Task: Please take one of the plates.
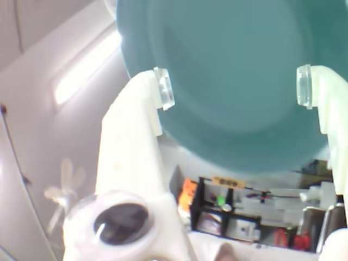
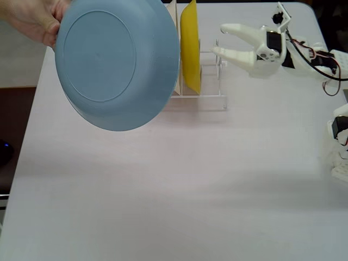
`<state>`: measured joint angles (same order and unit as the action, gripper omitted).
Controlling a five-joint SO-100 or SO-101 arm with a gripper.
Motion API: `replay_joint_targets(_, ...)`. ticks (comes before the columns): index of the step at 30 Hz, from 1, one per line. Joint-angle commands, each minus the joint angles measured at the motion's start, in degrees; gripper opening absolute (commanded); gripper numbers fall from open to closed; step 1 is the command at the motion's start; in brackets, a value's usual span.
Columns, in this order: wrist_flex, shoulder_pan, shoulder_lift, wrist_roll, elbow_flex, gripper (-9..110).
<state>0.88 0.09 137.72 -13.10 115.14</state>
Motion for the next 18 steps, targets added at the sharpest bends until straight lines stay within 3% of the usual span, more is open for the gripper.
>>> replay_joint_targets(1, 1.85, 0.35, 8.88, 4.04, 4.57, 28)
replay_joint_targets(18, 8.79, 1.76, 29.18, 13.36, 31.03, 27)
